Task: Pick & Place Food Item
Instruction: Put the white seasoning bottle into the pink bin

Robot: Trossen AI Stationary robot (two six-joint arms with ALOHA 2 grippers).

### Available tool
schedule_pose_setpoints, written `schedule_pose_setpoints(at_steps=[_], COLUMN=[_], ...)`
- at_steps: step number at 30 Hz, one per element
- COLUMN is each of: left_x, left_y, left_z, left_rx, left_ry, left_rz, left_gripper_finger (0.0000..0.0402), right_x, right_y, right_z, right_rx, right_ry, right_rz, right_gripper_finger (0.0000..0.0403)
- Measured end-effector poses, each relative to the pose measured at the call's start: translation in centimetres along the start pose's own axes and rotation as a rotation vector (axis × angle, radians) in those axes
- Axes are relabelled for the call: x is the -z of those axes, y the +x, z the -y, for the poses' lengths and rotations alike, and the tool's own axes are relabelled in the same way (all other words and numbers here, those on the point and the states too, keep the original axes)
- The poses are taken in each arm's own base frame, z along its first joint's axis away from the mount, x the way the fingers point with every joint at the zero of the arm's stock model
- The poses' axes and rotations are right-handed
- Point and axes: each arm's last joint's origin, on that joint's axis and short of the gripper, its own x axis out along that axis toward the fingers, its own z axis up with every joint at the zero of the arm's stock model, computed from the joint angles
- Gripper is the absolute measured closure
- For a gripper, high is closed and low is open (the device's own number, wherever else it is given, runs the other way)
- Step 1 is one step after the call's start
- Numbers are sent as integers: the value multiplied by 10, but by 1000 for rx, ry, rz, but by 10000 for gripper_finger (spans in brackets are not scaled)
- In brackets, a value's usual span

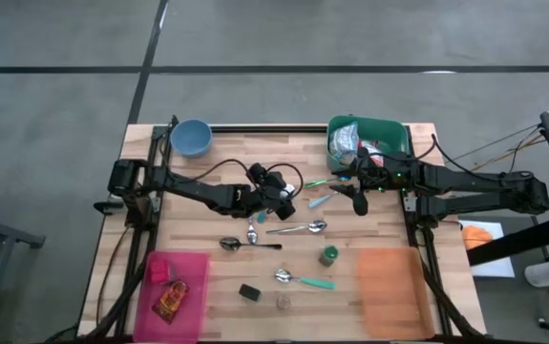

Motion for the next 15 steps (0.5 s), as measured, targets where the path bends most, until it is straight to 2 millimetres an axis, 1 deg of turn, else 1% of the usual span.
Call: schedule_pose_setpoints(at_steps=[4,8,12,15], left_x=[-4,-12,-11,-11], left_y=[-2,-7,-7,-7], left_z=[0,-1,-1,-1], left_rx=[24,52,70,78], left_ry=[30,14,17,-15], left_rz=[25,50,43,38], left_gripper_finger=[41,41,40,32], right_x=[0,0,0,0], right_y=[0,0,0,0], right_z=[0,0,0,0], right_rx=[0,0,0,0], right_ry=[0,0,0,0], right_rz=[0,0,0,0], right_gripper_finger=[189,189,189,189])
